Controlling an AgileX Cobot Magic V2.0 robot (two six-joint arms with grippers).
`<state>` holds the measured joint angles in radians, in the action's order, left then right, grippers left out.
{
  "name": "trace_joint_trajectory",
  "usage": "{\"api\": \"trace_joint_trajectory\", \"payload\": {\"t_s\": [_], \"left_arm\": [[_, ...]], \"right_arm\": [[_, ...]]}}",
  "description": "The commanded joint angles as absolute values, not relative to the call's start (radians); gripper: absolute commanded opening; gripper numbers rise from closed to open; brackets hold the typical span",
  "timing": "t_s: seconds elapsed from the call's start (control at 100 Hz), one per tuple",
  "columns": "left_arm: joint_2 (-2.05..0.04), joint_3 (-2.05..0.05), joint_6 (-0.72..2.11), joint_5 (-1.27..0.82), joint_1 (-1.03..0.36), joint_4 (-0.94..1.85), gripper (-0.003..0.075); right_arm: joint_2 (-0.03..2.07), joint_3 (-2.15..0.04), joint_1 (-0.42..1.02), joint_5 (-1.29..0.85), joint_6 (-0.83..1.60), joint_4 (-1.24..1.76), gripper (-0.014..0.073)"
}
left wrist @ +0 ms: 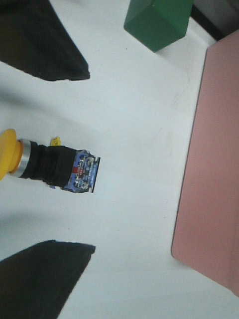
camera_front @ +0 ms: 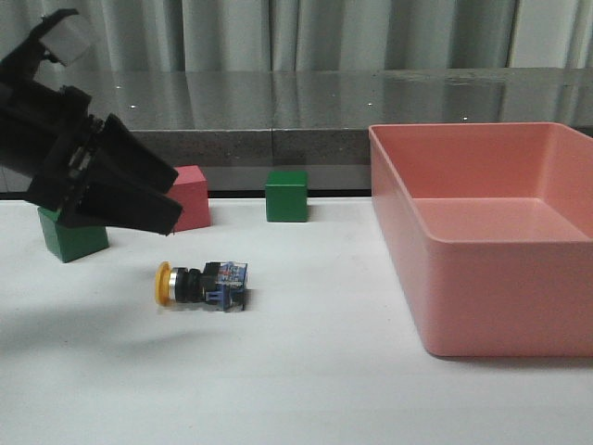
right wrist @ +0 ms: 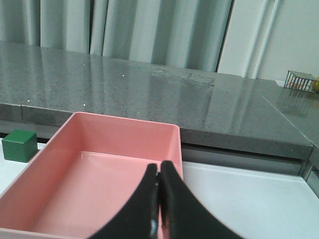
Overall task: Place and stand button with both arms
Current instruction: 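Lower the left gripper and grasp the button by its yellow cap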
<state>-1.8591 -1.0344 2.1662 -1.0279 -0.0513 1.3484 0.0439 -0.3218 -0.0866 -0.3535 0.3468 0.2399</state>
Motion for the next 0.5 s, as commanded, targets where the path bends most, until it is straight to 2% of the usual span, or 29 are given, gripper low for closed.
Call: {"api": "trace_joint_trajectory", "payload": {"t_s": [0.0, 0.49], "left_arm": [[-1.840, -1.057, 2.189, -1.086, -0.048, 1.408, 0.0620], [-1.964, -1.057, 2.265, -1.073, -0.048, 1.405, 0.0620]], "right_arm": [[0.054, -0.345, -0.094, -0.270, 0.347, 0.240, -0.0061], [0.054, -0.345, -0.094, -0.270, 0.347, 0.240, -0.0061]]}}
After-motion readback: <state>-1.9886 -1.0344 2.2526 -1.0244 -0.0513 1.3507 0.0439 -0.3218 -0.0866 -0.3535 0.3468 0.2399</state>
